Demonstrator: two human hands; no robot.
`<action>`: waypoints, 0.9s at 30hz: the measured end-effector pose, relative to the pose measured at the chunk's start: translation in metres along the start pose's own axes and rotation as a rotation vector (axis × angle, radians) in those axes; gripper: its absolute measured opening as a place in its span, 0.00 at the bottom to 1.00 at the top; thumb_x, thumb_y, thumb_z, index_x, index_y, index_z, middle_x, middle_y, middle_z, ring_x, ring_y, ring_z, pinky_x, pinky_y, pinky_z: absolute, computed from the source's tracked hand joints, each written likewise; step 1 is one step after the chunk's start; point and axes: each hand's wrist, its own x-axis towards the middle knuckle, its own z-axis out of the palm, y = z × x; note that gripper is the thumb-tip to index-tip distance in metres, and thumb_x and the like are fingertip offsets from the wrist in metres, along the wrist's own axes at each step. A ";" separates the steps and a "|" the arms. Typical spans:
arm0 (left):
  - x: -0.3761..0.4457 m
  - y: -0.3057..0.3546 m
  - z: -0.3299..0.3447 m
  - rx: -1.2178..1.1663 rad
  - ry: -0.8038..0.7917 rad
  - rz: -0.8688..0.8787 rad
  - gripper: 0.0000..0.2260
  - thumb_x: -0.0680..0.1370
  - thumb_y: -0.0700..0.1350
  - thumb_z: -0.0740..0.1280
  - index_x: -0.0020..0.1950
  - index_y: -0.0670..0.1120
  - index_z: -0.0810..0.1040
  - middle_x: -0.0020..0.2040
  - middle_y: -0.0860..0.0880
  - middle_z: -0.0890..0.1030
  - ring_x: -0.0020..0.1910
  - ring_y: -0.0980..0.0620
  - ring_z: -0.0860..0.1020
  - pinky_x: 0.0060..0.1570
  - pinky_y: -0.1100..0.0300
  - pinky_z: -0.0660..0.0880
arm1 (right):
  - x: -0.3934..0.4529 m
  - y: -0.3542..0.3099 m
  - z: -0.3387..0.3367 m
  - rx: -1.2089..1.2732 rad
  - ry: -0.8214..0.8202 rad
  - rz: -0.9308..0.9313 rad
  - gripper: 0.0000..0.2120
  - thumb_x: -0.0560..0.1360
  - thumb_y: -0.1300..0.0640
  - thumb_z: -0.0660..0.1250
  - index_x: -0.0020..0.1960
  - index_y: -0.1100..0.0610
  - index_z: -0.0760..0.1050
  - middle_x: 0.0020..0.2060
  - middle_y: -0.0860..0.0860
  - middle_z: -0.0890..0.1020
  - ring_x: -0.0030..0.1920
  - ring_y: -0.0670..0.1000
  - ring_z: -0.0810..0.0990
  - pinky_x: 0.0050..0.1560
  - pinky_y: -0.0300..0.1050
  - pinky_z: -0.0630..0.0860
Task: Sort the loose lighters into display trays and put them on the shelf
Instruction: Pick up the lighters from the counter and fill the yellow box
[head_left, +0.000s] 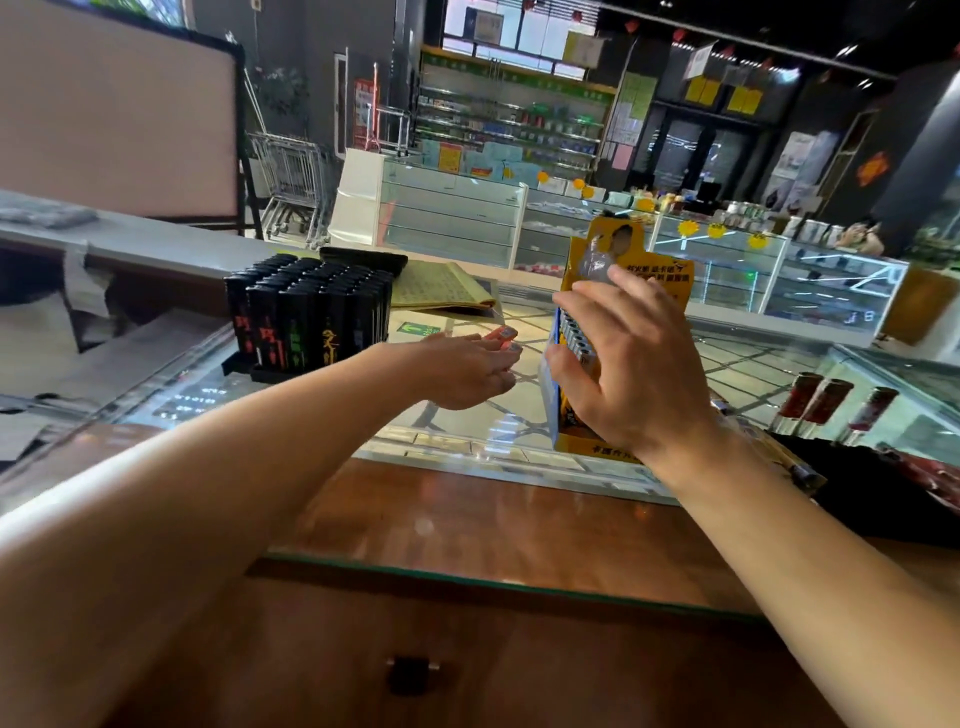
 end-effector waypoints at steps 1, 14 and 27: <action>-0.008 -0.001 0.000 -0.007 0.009 0.004 0.24 0.85 0.55 0.48 0.80 0.50 0.55 0.82 0.50 0.49 0.79 0.46 0.54 0.73 0.43 0.59 | -0.003 -0.002 0.000 -0.001 -0.003 -0.002 0.26 0.77 0.42 0.56 0.67 0.56 0.75 0.64 0.55 0.79 0.71 0.60 0.69 0.71 0.57 0.61; -0.128 0.030 0.008 -0.204 0.240 0.212 0.19 0.84 0.49 0.56 0.75 0.51 0.69 0.70 0.52 0.74 0.67 0.54 0.72 0.63 0.68 0.62 | -0.048 -0.028 -0.028 0.037 0.067 -0.039 0.25 0.77 0.44 0.58 0.66 0.58 0.77 0.65 0.57 0.77 0.71 0.62 0.67 0.70 0.63 0.63; -0.091 0.032 0.004 -0.249 0.278 -0.142 0.29 0.76 0.56 0.70 0.74 0.47 0.69 0.66 0.48 0.78 0.61 0.47 0.75 0.56 0.57 0.69 | -0.064 -0.019 -0.025 0.079 0.013 0.069 0.27 0.76 0.43 0.58 0.68 0.58 0.74 0.67 0.56 0.75 0.72 0.60 0.65 0.72 0.57 0.61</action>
